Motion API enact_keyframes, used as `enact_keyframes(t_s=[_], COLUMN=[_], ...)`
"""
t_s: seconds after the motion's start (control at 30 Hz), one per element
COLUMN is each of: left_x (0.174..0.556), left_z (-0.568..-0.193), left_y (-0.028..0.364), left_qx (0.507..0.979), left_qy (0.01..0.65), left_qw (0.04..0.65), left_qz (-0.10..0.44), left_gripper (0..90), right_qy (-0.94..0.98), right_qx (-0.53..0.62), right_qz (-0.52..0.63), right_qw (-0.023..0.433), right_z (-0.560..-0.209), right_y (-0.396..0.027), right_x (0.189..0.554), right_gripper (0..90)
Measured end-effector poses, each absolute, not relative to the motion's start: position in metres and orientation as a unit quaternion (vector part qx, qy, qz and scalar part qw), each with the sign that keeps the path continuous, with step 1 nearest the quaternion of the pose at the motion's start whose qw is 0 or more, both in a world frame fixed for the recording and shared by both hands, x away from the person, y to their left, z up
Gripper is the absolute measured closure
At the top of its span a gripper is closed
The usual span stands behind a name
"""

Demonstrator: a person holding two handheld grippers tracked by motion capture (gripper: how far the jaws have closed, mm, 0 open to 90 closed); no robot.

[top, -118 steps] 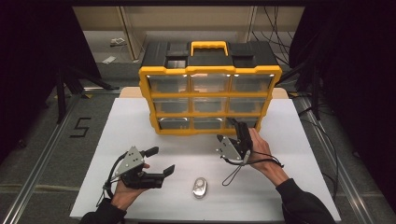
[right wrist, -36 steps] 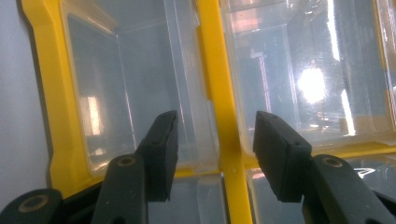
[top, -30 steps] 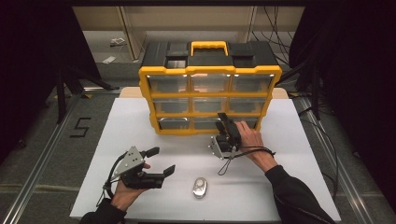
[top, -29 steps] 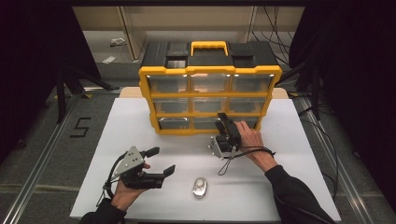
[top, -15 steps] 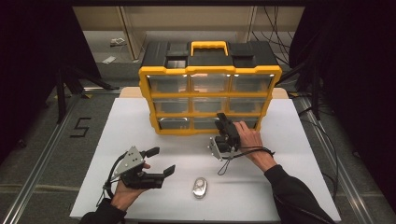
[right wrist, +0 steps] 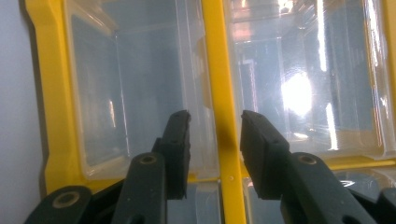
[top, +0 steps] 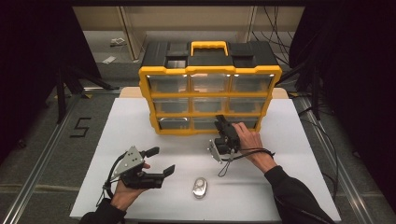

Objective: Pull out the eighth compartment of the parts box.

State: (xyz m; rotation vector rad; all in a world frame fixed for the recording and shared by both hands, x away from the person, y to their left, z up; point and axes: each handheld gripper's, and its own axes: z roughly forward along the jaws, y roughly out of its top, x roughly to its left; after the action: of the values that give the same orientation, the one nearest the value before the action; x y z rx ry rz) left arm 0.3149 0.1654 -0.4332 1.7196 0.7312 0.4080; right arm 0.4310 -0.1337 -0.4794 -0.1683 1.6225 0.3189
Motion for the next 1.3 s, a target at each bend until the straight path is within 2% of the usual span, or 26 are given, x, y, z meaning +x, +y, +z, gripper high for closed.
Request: enact_keyframes(t_s=[0.37, 1.3], left_x=[0.315, 0.315], left_z=[-0.433, -0.432], left_y=[0.166, 0.166], left_qx=[0.735, 0.735], left_qy=[0.313, 0.310], left_qw=[0.577, 0.576], left_qz=[0.174, 0.175], left_gripper=[14.7, 14.9], right_qy=[0.736, 0.732], right_qx=[-0.064, -0.087], right_qz=[0.144, 0.141], right_qw=[0.658, 0.661], right_z=[-0.479, -0.480], right_y=[-0.133, -0.135], right_x=[0.429, 0.412], right_gripper=[75.5, 77.1])
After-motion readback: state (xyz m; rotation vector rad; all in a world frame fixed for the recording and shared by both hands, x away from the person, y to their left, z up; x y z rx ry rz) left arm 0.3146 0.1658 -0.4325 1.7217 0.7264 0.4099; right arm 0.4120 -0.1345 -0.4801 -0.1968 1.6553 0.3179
